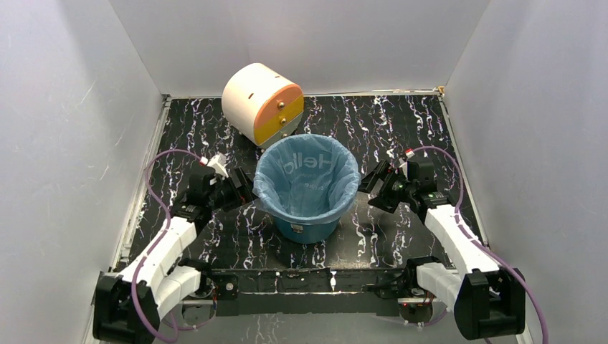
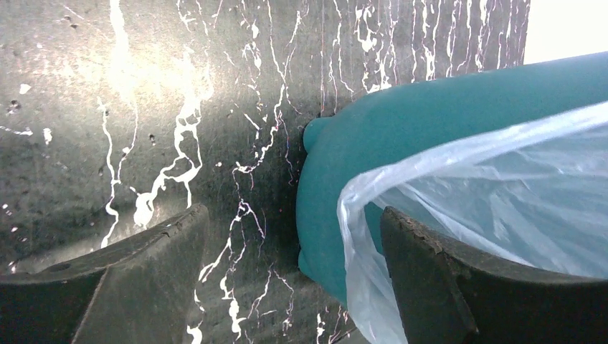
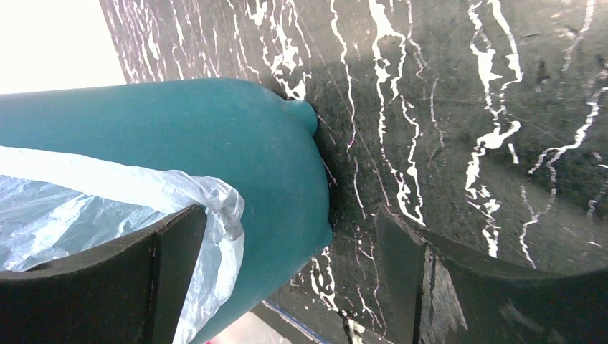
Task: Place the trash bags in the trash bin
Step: Adjust the trash bag in the trash bin.
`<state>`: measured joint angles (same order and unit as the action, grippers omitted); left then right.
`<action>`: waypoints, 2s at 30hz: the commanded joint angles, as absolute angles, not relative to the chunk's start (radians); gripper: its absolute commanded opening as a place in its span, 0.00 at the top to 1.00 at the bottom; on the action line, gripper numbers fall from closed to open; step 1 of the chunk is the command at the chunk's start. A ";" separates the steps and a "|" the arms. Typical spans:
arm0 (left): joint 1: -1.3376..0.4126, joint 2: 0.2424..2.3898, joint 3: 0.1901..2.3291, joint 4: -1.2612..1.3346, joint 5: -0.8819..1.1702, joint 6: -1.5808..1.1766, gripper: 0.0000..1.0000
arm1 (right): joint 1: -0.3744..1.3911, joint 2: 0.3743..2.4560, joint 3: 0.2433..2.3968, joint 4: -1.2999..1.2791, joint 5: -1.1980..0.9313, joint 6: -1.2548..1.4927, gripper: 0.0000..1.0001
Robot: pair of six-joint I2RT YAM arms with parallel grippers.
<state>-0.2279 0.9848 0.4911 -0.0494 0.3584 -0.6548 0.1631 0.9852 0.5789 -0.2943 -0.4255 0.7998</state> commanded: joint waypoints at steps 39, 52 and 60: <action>-0.225 0.920 0.532 -0.130 0.383 -0.633 0.14 | 0.159 1.041 0.638 -0.331 -0.697 0.746 0.13; -0.225 1.015 0.514 -0.040 0.496 -0.626 0.19 | 0.171 1.234 0.520 -0.244 -0.854 0.714 0.28; -0.225 1.071 0.515 0.008 0.508 -0.632 0.34 | 0.183 1.275 0.494 -0.226 -0.827 0.722 0.25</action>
<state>-0.2279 1.0618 0.5003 -0.0319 0.4835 -0.6384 0.1783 1.2713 0.4919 -0.2588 -0.8188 0.7334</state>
